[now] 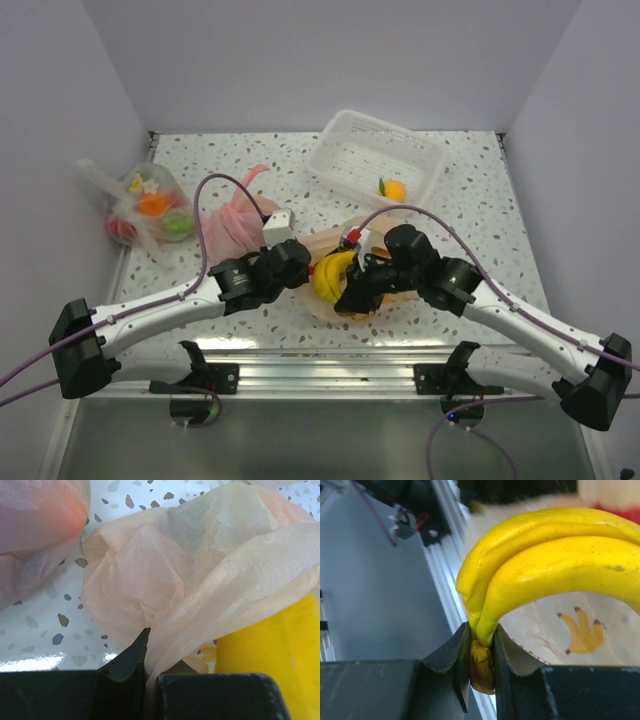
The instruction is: Untie the knot of the plastic bag and take out the fruit
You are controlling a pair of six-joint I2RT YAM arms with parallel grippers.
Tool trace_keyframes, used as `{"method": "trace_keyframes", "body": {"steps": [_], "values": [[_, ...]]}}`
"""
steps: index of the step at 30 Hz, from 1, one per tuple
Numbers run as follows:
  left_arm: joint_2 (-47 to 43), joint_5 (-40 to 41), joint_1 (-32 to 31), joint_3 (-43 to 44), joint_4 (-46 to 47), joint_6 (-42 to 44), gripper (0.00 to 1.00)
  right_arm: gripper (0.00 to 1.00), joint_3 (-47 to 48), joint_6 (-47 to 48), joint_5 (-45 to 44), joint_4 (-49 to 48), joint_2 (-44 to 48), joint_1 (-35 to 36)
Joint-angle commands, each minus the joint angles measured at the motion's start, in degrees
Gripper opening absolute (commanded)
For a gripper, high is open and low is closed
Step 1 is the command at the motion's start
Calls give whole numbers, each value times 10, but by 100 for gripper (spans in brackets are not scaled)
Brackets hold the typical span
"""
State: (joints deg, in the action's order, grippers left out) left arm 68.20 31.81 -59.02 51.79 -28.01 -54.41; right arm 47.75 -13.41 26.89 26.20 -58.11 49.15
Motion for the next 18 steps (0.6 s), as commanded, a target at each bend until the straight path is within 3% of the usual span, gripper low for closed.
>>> {"method": "trace_keyframes", "body": {"steps": [1,5,8,13,18], "values": [[3,13,-3,-2,3,0,9,0,83,40,97,-6,19,2],[-4,10,-4,-20,6,-4,9,0,139,71,112,23,19,2],[-12,9,-4,-35,9,-10,9,0,178,89,72,26,25,1],[-16,-3,-3,-53,23,-14,9,0,245,124,-118,39,-2,-7],[-18,-13,-3,-71,41,-15,8,0,297,112,-208,22,-88,-97]]}}
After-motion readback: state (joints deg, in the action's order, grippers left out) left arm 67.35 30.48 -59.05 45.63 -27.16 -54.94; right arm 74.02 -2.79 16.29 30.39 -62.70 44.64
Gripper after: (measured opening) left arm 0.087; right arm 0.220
